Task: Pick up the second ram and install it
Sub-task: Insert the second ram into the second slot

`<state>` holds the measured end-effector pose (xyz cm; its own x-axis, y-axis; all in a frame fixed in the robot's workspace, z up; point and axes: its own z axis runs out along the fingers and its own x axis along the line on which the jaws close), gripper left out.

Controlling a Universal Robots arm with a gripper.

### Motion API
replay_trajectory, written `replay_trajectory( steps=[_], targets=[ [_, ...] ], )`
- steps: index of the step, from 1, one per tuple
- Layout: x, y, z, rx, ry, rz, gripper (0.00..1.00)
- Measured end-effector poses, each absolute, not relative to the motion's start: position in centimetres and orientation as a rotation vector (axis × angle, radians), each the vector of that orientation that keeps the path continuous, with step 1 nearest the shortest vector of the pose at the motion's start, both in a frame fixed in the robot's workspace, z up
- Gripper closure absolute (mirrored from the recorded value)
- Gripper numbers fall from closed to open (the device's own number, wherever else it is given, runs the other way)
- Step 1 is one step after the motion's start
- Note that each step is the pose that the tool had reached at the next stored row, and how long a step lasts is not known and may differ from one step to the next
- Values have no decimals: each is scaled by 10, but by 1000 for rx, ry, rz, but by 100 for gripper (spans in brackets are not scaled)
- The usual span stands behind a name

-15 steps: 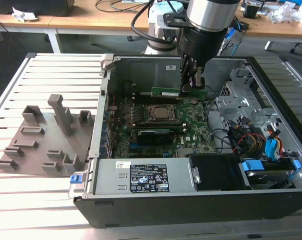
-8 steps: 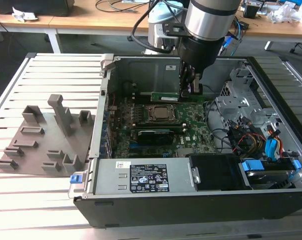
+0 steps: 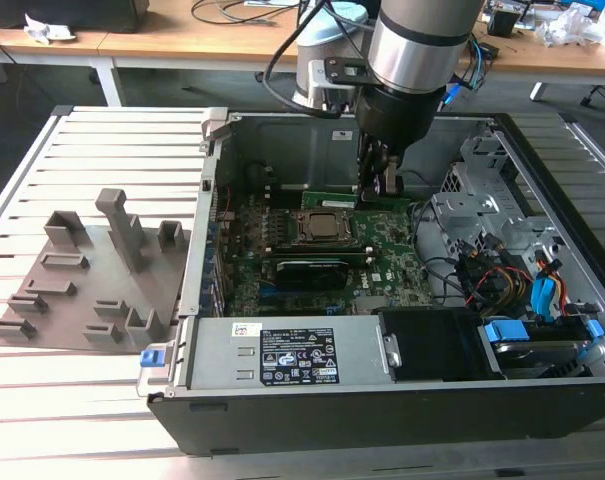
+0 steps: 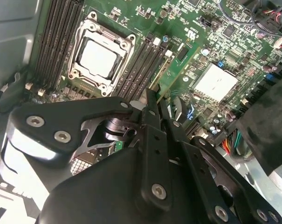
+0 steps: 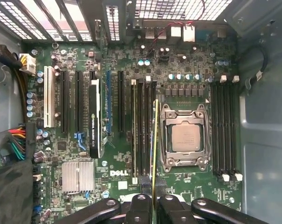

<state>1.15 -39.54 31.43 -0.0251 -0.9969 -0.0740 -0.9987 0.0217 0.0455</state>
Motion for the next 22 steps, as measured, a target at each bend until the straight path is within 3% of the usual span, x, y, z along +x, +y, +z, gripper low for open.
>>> replay_trajectory(
  steps=[22],
  targets=[
    [12, -395, 289, -2182, 2234, 124, 86]
  ],
)
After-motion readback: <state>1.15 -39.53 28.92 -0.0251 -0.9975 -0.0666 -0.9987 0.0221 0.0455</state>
